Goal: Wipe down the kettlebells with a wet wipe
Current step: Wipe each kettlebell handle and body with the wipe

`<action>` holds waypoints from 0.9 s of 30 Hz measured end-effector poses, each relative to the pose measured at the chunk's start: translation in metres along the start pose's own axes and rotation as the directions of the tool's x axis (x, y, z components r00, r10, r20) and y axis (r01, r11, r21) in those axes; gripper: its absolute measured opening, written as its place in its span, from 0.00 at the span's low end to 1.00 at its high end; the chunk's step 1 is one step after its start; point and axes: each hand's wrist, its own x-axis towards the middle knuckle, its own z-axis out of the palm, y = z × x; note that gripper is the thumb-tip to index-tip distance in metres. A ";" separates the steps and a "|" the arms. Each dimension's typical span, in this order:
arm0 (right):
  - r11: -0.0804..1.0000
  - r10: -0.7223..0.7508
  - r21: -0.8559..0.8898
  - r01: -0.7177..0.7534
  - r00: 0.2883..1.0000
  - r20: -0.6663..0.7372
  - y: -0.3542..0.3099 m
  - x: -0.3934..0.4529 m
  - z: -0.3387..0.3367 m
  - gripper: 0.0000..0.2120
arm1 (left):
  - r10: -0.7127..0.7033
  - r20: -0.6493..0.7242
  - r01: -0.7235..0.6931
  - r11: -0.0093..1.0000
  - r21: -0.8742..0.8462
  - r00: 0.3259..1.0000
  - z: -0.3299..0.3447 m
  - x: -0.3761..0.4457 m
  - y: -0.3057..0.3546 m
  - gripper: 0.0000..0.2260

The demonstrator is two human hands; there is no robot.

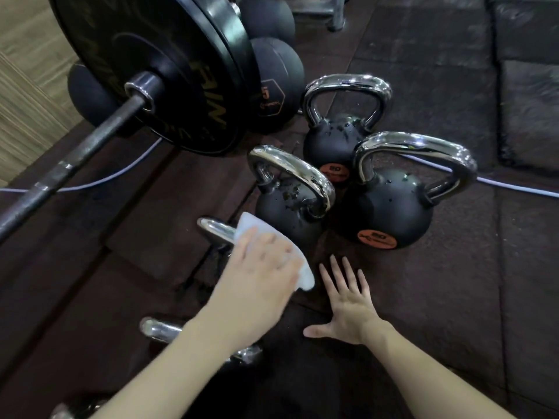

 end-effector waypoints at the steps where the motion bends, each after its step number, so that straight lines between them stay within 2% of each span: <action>1: 1.000 0.003 0.000 -0.003 1.000 -0.001 0.000 0.001 0.000 0.71 | 0.052 0.029 -0.052 0.998 0.020 0.998 0.000 0.001 0.002 0.14; 2: 1.000 0.005 0.001 -0.005 1.000 -0.003 0.000 0.001 0.000 0.71 | 0.073 0.058 -0.074 0.997 0.014 0.996 -0.002 0.002 -0.001 0.14; 4: 1.000 0.005 0.006 -0.005 1.000 0.000 0.000 0.001 0.000 0.71 | 0.057 0.025 -0.056 0.997 -0.052 0.998 -0.005 0.001 -0.015 0.11; 8: 1.000 -0.009 0.026 0.009 1.000 0.021 0.001 0.001 -0.002 0.71 | -0.123 -0.025 0.117 0.976 -0.185 0.992 -0.012 -0.009 -0.045 0.16; 11: 0.999 -0.021 0.030 0.019 0.998 0.059 0.002 0.000 -0.008 0.72 | -0.235 0.006 0.229 0.942 -0.247 0.972 -0.005 -0.012 -0.068 0.19; 15: 0.999 -0.024 0.022 0.023 0.996 0.083 0.001 0.001 -0.010 0.76 | -0.362 0.069 0.352 0.818 -0.454 0.930 0.001 -0.006 -0.091 0.20; 17: 1.000 -0.019 0.020 0.018 0.997 0.074 0.001 0.002 -0.010 0.76 | -0.380 0.068 0.357 0.773 -0.524 0.923 -0.004 -0.001 -0.097 0.20; 18: 1.000 -0.020 0.021 0.018 0.997 0.068 0.001 0.002 -0.010 0.76 | -0.355 0.043 0.327 0.799 -0.505 0.934 -0.006 0.000 -0.096 0.20; 21: 0.999 -0.024 0.022 0.022 0.998 0.056 0.001 0.003 -0.010 0.75 | -0.212 -0.011 0.201 0.940 -0.275 0.977 -0.010 -0.002 -0.077 0.19; 23: 0.999 -0.027 0.040 0.026 0.999 0.018 0.001 0.004 -0.008 0.76 | -0.157 -0.018 0.151 0.970 -0.190 0.987 -0.007 -0.001 -0.064 0.18; 26: 0.996 -0.025 0.083 0.021 0.998 0.052 0.002 0.004 -0.004 0.76 | 0.067 -0.013 -0.069 0.976 -0.206 0.998 -0.007 0.005 -0.062 0.14; 27: 0.996 -0.031 0.083 0.026 0.998 0.058 0.002 0.004 -0.003 0.76 | 0.091 -0.001 -0.088 0.962 -0.260 0.996 -0.016 0.011 -0.067 0.14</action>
